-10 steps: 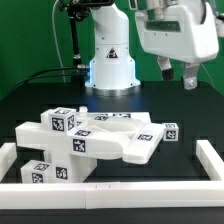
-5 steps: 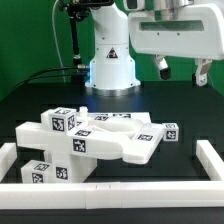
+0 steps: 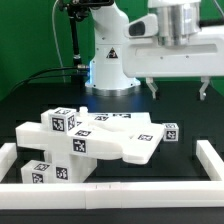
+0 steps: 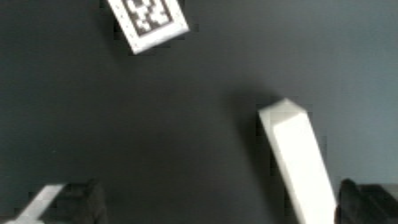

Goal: Assemble chair

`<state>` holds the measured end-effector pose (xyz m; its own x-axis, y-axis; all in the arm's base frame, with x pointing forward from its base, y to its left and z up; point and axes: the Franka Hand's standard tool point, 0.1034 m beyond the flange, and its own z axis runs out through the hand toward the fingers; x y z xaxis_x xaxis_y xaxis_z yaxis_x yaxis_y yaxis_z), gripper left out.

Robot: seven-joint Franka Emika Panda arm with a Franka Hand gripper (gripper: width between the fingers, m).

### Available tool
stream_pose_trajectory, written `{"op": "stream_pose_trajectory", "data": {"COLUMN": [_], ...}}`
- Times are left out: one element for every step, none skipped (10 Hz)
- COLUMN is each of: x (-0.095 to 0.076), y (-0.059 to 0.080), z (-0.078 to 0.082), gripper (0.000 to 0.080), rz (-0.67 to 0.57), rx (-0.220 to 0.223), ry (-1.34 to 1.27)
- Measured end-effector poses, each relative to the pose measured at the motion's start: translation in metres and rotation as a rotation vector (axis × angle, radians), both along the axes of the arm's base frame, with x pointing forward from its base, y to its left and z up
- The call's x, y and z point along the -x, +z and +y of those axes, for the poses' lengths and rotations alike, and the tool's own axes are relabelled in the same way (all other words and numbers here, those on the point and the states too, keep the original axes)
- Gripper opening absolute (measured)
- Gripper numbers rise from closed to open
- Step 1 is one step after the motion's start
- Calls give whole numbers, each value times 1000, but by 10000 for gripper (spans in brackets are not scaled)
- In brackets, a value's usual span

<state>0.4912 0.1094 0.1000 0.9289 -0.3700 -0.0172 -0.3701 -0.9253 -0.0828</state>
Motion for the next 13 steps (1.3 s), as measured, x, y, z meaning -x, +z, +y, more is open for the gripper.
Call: {"op": "stream_pose_trajectory", "data": {"x": [-3, -5, -5, -4, 3, 21, 25, 25, 28, 33, 35, 37, 38], "y": [3, 4, 3, 1, -11, -30, -42, -54, -69, -79, -84, -86, -86], "z": [-3, -5, -5, -6, -9, -8, -8, -14, -16, -11, -7, -2, 2], "gripper": [649, 649, 649, 649, 649, 649, 649, 649, 649, 649, 649, 649, 649], "rz": [2, -9, -14, -22, -59, -33, -21, -32, -33, -22, -12, -5, -5], "rx": [-3, -2, 0, 4, 26, 39, 51, 71, 93, 98, 97, 93, 91], "ry": [43, 116, 194, 261, 308, 300, 286, 283, 282, 287, 282, 271, 261]}}
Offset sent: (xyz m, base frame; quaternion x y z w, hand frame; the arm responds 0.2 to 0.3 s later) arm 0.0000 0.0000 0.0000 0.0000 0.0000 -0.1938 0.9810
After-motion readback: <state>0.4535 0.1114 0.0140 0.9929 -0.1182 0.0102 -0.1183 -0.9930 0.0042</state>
